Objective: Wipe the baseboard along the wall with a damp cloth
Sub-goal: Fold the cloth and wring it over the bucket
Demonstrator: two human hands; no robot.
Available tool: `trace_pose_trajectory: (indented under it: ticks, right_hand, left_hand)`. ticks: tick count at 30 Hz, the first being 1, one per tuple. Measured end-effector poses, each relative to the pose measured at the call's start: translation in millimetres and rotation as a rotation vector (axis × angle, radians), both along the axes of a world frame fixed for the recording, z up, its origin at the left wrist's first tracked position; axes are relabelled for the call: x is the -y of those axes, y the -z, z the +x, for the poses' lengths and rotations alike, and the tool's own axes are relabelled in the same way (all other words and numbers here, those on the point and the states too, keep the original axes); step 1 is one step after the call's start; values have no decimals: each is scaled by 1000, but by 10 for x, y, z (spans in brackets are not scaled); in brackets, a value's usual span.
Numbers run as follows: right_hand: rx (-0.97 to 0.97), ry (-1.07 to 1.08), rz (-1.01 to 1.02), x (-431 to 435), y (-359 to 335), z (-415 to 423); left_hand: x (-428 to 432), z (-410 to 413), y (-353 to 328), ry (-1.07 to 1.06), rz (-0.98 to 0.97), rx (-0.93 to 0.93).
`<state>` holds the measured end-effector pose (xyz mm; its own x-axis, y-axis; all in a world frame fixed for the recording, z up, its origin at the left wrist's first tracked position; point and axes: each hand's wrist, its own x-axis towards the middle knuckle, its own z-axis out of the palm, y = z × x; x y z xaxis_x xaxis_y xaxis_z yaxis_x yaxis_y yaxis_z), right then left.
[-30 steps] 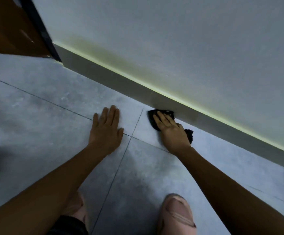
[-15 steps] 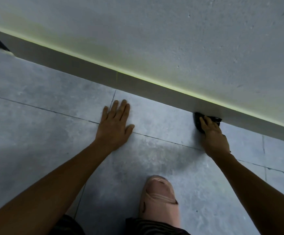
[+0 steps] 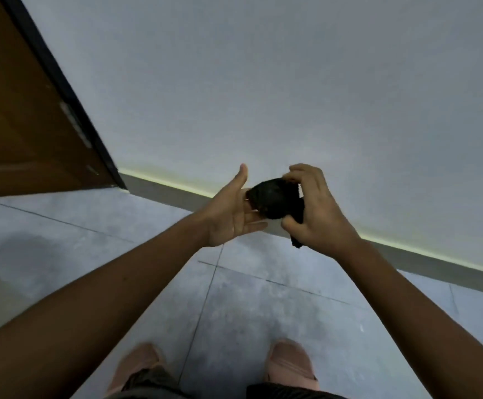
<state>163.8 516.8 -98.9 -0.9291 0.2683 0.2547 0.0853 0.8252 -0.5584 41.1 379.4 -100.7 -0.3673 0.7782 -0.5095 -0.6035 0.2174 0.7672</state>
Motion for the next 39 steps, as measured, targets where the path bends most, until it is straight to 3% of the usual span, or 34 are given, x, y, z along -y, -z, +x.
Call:
trace_pose_trajectory:
  ticks: [4, 6, 9, 10, 13, 17, 19, 22, 27, 33, 39]
  right_hand:
    - [-84, -103, 106, 251, -768, -56]
    - [-79, -128, -33, 382, -1103, -79]
    - [41, -247, -433, 602, -1707, -54]
    - [120, -297, -530, 618, -1826, -57]
    - [274, -393, -573, 754, -2066, -50]
    - [79, -418, -1083, 1147, -2220, -127]
    - [39, -451, -1236, 1453, -2322, -173]
    - [146, -417, -1201, 1894, -2343, -261]
    - [366, -204, -1151, 2632, -2118, -398]
    - [258, 143, -857, 3369, -1465, -628]
    - [142, 210, -600, 3625, -1081, -890]
  left_hand:
    - [338, 43, -920, -44, 51, -244]
    - [448, 90, -1289, -24, 27, -365]
    - [792, 249, -1956, -128, 33, -494]
    - [923, 298, -2127, -166, 58, -499]
    - [1421, 411, -2493, -303, 174, -451]
    - [2078, 502, -2603, -443, 261, -358]
    - [2356, 560, -2505, -473, 244, -298]
    - [2648, 631, -2239, -489, 149, -279]
    - [3120, 574, -1770, -699, 26, -229]
    - [3485, 427, -1366, -1053, -155, -417]
    - [3599, 193, -1013, -1111, -328, -475]
